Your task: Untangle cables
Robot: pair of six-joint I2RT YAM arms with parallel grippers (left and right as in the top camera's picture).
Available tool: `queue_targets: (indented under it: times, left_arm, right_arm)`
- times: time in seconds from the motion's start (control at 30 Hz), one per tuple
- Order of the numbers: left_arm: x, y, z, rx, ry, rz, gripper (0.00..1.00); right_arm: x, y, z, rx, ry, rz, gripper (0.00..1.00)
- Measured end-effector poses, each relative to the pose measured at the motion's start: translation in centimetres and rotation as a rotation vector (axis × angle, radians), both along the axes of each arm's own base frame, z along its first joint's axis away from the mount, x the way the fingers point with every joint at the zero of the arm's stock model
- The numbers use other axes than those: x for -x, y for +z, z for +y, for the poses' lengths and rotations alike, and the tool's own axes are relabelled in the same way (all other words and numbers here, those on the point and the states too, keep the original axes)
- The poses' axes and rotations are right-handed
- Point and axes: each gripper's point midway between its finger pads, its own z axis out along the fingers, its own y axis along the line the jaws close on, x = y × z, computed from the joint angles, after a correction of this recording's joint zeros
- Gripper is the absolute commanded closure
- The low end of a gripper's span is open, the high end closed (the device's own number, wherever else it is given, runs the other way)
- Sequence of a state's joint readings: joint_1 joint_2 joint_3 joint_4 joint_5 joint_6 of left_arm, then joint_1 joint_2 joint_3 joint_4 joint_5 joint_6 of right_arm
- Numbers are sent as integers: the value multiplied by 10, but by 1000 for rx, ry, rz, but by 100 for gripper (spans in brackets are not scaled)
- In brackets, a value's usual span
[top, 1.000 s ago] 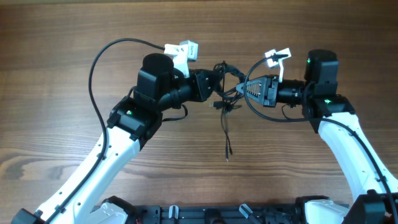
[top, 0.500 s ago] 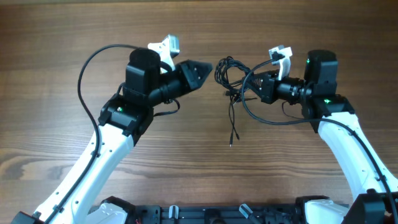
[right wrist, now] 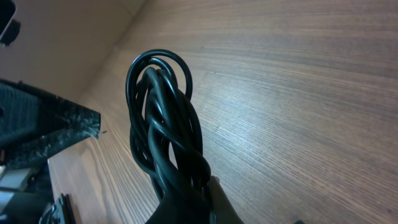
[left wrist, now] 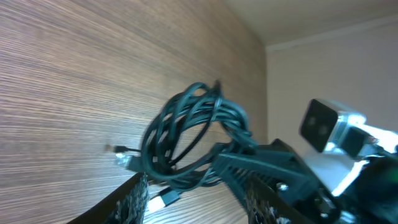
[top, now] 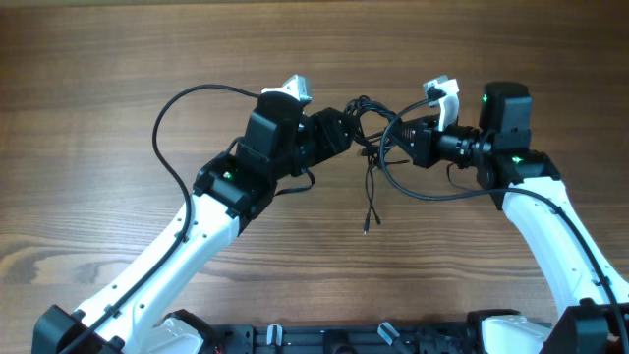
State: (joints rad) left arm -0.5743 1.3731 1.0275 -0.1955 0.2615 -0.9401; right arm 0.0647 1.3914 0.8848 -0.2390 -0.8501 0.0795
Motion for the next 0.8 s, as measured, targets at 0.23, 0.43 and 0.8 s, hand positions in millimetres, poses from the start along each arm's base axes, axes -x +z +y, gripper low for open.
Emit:
queue_targets:
  times: [0.23, 0.43, 0.8]
  left_arm:
    - [7, -24, 14, -117, 13, 44, 27]
    - [40, -29, -18, -263, -212, -98, 2]
    - [35, -82, -14, -501, -216, -94, 96]
  right_arm:
    - [-22, 25, 0, -241, -214, 214, 96]
    - [-22, 29, -6, -363, -286, 382, 96]
    - [-7, 50, 7, -436, -123, 374, 96]
